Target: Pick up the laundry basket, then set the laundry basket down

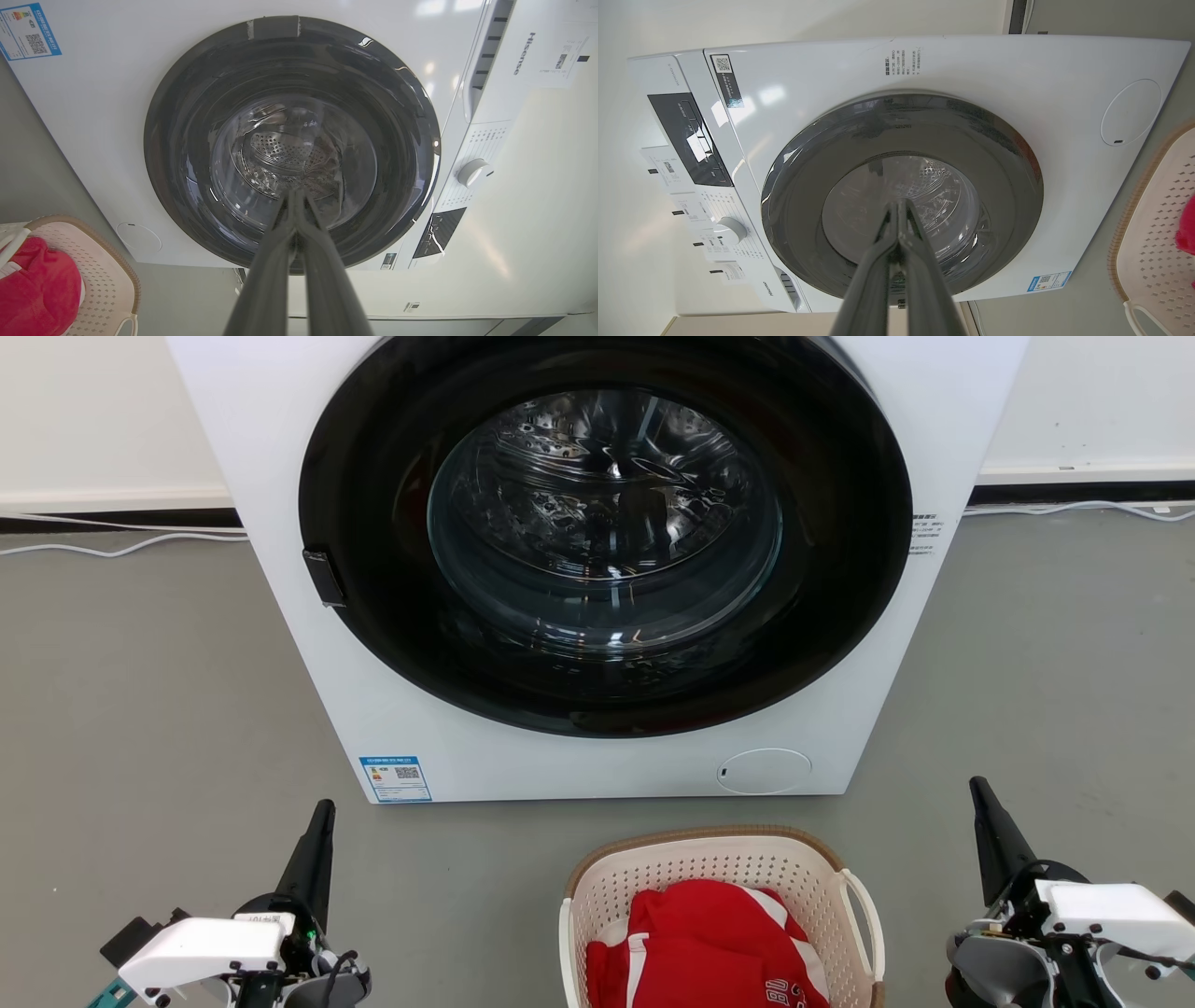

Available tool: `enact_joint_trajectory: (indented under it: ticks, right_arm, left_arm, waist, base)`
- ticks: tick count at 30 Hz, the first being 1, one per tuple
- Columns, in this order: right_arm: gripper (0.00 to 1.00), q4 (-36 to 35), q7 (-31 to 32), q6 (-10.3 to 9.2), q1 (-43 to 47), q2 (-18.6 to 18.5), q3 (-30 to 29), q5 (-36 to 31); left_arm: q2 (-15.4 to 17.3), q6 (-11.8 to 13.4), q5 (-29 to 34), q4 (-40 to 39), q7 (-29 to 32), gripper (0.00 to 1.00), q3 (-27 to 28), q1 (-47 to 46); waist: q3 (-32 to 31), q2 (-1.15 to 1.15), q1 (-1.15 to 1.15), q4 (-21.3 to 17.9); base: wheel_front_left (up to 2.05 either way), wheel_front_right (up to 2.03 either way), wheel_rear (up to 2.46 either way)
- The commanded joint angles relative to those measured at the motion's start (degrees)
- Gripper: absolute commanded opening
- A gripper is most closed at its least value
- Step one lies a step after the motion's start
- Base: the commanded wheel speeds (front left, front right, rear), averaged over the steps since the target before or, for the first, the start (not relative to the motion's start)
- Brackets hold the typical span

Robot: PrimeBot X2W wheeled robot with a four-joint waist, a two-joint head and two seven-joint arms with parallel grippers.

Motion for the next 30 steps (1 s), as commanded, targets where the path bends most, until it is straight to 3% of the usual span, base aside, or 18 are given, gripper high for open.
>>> enact_joint_trajectory:
  ticks: [1, 8, 9, 18, 21, 30]
  right_arm:
    - [0.00, -1.69, 0.43, 0.42, -0.61, -0.10, 1.01, 0.39]
    - [0.00, -1.69, 0.43, 0.42, -0.61, -0.10, 1.01, 0.39]
    - [1.00, 0.22, -0.01, 0.00, 0.03, 0.00, 0.03, -0.01]
    - [1.00, 0.61, -0.92, 0.00, 0.54, 0.15, 1.06, 0.48]
    - [1.00, -0.01, -1.51, 0.02, 0.54, 0.14, 1.73, 0.71]
    - [1.00, -1.11, -3.04, 0.05, 0.24, -0.02, 3.45, -0.85]
  left_arm:
    - [0.78, -0.58, -0.36, -1.64, 0.34, 0.00, 1.71, -1.59]
    - [0.78, -0.58, -0.36, -1.64, 0.34, 0.00, 1.71, -1.59]
    - [-0.03, 0.03, 0.01, 0.22, -0.02, 1.00, 0.00, 0.05]
    - [-0.28, 0.12, -0.24, 0.90, -1.19, 1.00, -0.86, 0.76]
    - [-0.24, 0.10, -0.29, 0.34, -1.88, 1.00, -1.32, 0.81]
    - [-0.16, 0.05, 1.95, -1.20, -3.40, 1.00, -2.04, 0.59]
  waist:
    - [0.00, 0.00, 0.00, 0.00]
    - [0.00, 0.00, 0.00, 0.00]
    - [0.00, 0.00, 0.00, 0.00]
    - [-0.06, 0.00, 0.13, -0.02]
    - [0.04, 0.00, 0.02, -0.08]
    - [0.20, 0.00, 0.00, -0.34]
  base:
    - [0.00, 0.00, 0.00]
    - [0.00, 0.00, 0.00]
    - [0.00, 0.00, 0.00]
    - [0.00, 0.00, 0.00]
    - [0.00, 0.00, 0.00]
    - [0.00, 0.00, 0.00]
